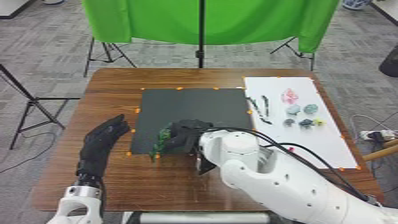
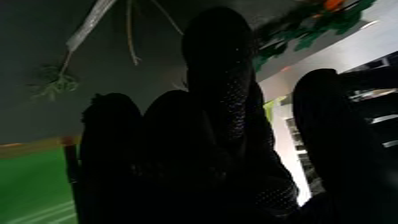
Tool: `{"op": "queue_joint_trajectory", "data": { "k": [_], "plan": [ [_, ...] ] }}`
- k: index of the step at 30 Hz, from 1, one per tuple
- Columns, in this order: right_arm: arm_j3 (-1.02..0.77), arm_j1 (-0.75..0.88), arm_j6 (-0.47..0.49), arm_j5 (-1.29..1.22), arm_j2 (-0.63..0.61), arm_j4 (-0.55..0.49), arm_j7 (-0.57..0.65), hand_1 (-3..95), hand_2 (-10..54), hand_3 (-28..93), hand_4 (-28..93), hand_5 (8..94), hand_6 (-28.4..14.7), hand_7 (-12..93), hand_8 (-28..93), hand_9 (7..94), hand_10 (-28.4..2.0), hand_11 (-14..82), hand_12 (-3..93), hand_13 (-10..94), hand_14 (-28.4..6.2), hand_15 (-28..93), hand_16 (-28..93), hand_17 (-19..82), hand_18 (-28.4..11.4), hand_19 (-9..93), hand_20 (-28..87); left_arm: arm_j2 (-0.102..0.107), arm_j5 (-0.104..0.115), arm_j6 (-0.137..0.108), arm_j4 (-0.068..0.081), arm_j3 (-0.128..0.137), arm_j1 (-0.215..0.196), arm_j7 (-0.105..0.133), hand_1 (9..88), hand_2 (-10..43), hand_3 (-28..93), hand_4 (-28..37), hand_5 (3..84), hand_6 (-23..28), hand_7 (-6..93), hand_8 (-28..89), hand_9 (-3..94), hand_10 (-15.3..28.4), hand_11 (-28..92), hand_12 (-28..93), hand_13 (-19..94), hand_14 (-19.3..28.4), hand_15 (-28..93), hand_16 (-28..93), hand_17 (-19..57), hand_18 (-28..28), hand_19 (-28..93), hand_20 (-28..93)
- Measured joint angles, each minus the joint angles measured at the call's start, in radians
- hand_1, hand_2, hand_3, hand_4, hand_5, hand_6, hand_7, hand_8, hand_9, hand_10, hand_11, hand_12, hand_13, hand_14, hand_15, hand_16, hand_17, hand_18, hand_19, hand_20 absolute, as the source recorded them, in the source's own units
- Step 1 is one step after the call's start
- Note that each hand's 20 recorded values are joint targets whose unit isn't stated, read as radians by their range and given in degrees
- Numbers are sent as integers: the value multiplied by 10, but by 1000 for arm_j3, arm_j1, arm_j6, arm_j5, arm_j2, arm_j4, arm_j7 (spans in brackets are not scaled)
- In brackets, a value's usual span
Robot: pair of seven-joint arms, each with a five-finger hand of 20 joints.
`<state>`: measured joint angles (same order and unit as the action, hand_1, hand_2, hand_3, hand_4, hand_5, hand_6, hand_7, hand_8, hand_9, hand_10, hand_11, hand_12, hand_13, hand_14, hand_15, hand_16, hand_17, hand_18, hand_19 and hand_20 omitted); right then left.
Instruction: Arrange flowers
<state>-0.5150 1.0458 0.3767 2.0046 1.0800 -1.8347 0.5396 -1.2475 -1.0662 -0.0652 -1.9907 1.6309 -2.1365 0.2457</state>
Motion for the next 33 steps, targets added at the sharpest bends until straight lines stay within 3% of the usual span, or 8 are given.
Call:
{"op": "queue_joint_trajectory", "data": {
  "k": [12, 22, 33],
  "plan": [
    [-61, 28, -12, -101, -1, -11, 18, 243, 132, 600, -110, 617, -14, 90, -84, 916, -124, 427, 274, 933, -39, 641, 325, 681, -162, 932, 663, 0, -1, 2, 0, -2, 2, 0, 281, -66, 658, -174, 474, 30, 127, -43, 431, 121, 145, 153, 324, 163, 228, 53, 35, 145, 82, 242],
    [-257, 177, -35, -186, -85, -233, 7, 247, 127, 596, -108, 685, -16, 94, -82, 919, -125, 423, 274, 936, -41, 638, 326, 681, -162, 932, 662, -1, -1, 2, 0, -1, 1, 0, 282, -65, 656, -174, 473, 29, 127, -43, 431, 121, 144, 152, 324, 163, 229, 53, 34, 145, 83, 243],
    [-265, 213, -18, -148, -141, -154, 45, 249, 126, 593, -108, 696, -20, 96, -81, 920, -127, 421, 274, 936, -41, 636, 327, 681, -161, 932, 659, -2, -2, 4, 0, -1, 1, -2, 281, -66, 657, -173, 473, 28, 128, -43, 431, 120, 143, 152, 323, 163, 229, 53, 35, 145, 81, 242]
  ]
}}
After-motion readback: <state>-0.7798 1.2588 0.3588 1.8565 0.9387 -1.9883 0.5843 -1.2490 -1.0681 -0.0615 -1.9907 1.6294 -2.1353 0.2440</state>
